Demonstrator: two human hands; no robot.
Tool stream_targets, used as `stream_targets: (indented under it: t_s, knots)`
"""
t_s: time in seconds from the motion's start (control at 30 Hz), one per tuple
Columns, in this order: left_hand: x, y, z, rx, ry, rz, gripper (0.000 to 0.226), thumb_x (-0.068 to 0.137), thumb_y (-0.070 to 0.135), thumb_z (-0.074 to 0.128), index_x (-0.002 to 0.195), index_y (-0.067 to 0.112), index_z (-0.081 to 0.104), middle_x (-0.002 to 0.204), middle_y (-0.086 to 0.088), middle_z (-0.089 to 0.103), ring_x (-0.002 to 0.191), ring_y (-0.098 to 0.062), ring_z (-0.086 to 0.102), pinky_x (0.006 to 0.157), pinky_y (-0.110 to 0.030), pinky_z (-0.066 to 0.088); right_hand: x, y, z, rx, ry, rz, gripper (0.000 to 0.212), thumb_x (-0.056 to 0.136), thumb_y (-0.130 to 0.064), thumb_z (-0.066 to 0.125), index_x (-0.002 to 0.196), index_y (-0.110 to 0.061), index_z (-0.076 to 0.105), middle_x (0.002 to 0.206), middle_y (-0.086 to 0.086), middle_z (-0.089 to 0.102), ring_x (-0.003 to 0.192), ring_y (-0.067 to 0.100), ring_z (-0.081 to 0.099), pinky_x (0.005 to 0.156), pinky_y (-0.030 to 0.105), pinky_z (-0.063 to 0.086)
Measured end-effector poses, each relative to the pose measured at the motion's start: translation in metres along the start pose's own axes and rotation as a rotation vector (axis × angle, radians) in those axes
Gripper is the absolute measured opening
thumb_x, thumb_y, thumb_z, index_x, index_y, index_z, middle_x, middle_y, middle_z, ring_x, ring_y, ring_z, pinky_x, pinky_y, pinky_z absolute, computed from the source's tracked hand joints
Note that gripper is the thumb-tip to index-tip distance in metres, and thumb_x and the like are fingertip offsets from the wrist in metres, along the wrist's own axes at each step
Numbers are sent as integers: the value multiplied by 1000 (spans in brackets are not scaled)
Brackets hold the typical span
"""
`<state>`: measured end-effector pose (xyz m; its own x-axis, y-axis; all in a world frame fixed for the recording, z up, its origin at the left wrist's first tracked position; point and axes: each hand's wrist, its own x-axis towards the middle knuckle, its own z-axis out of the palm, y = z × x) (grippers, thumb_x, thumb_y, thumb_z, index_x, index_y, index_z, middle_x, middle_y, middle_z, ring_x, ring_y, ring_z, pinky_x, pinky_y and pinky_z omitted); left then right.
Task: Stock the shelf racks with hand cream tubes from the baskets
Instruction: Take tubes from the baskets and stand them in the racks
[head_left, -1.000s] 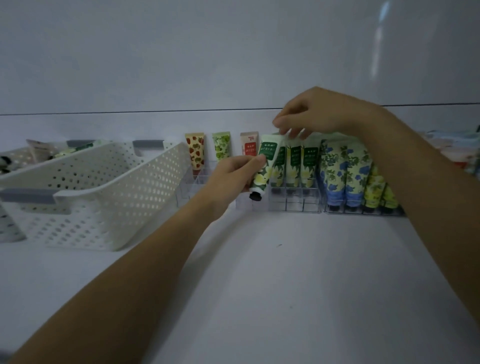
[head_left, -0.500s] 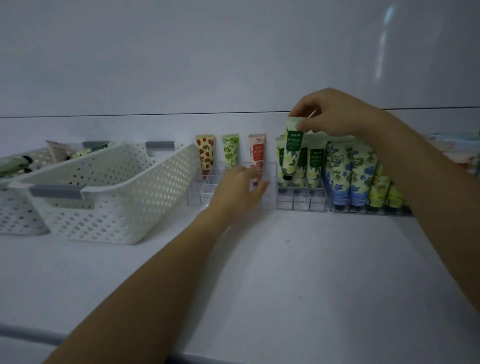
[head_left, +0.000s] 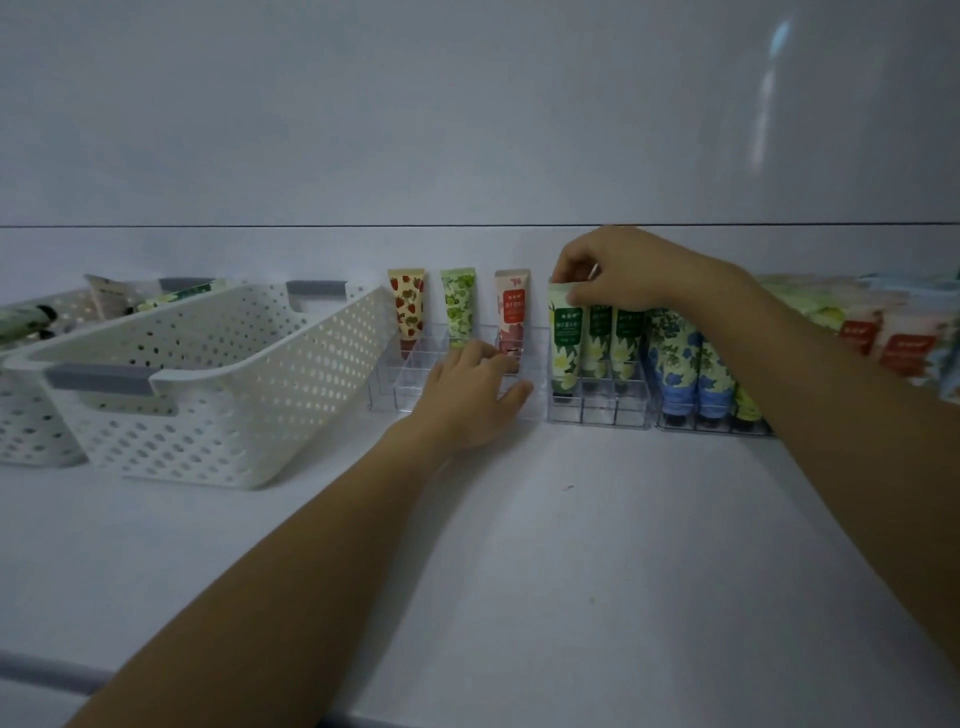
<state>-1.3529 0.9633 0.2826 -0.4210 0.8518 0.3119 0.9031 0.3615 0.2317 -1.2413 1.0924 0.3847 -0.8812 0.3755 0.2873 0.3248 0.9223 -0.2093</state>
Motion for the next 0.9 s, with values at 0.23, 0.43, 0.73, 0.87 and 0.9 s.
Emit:
stream_targets:
  t_s: [0.23, 0.43, 0.73, 0.87, 0.9]
  knots:
    - [1, -2, -6, -70, 95, 34, 41, 95, 36, 44, 132, 17, 48, 137, -6, 42, 128, -23, 36, 105, -35, 31, 3, 2, 1, -45, 15, -2, 26, 88, -12, 59, 114, -13, 61, 107, 0, 56, 91, 12, 49, 77, 24, 35]
    - [9, 8, -35, -174, 303, 84, 34, 95, 22, 46, 127, 14, 51, 131, -6, 48, 123, -20, 42, 99, -28, 34, 2, -2, -9, -40, 99, -21, 24, 89, -15, 56, 112, -19, 61, 103, -4, 57, 90, 12, 52, 77, 25, 38]
    - [20, -60, -158, 42, 322, 115, 33, 95, 25, 48, 126, 16, 53, 133, -4, 50, 117, -18, 50, 88, -21, 33, 8, -78, 4, 72, 175, -228, 20, 91, -21, 54, 110, -24, 60, 98, -10, 60, 89, 6, 56, 77, 16, 43]
    - [0, -141, -193, 71, 251, -21, 32, 94, 22, 49, 124, 13, 54, 130, -6, 55, 111, -23, 55, 90, -27, 38, 33, -127, 21, 29, 79, -280, 22, 91, -24, 52, 113, -25, 59, 99, -11, 59, 93, 8, 58, 84, 25, 47]
    - [-7, -160, -199, 81, 236, -53, 32, 94, 21, 49, 124, 12, 55, 129, -7, 56, 111, -23, 56, 90, -27, 38, 40, -139, 25, 23, 67, -289, 22, 91, -24, 52, 112, -25, 59, 98, -12, 59, 93, 8, 58, 84, 26, 48]
